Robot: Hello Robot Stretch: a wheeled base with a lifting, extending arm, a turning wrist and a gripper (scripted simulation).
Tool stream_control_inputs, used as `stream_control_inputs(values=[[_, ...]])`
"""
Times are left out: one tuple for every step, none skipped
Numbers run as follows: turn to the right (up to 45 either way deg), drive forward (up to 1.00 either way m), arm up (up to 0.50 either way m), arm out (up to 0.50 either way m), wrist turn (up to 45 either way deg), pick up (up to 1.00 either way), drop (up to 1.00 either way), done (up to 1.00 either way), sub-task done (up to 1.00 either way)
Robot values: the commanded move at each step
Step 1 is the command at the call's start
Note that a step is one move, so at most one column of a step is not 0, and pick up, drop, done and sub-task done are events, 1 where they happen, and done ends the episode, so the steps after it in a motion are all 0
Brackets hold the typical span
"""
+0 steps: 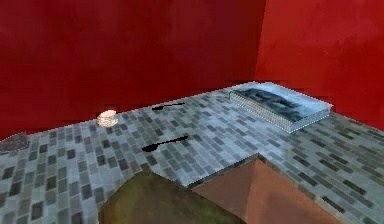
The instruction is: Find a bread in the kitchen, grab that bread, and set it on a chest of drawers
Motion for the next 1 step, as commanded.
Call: stream_control_inputs(values=[[-45.0, 0.0, 0.0, 0.0, 0.0, 0.0, 0.0, 0.0, 0.0]])
